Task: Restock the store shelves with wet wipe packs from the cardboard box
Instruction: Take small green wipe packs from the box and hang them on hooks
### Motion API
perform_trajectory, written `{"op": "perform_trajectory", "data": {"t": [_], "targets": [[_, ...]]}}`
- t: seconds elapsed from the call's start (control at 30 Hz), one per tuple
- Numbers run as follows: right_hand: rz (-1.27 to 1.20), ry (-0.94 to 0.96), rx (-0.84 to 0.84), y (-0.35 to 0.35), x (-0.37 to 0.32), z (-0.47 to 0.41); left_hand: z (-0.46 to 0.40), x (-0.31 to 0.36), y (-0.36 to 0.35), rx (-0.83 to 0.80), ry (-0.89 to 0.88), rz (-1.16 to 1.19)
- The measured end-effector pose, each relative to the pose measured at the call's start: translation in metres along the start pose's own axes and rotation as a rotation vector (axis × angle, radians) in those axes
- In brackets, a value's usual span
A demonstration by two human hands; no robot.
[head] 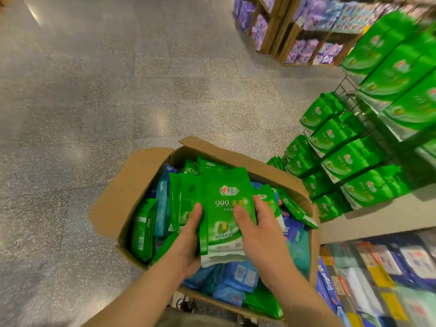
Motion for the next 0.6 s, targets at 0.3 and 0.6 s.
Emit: {"op": "perform_trajectory", "data": {"t": [0.3,0.6], "targets": [[-0.047,-0.119,0.129,0.048,0.03,-0.045,-0.004,-0.006,-0.009,-0.114,0.057,0.141],[0.75,-0.412,0.303,0.065,0.104,-0.136,-0.012,-0.001,0.01,0.001,0.008,0.138]]}}
Point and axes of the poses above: each hand's wrist, its own z-axis away from the middle knuckle, its own y-axis out of the back of the hand, x = y × z, the point moved 6 cm from there along -z, towards the middle knuckle, and after that the axes turned 13 degrees about -y, right-handed, at the moved point
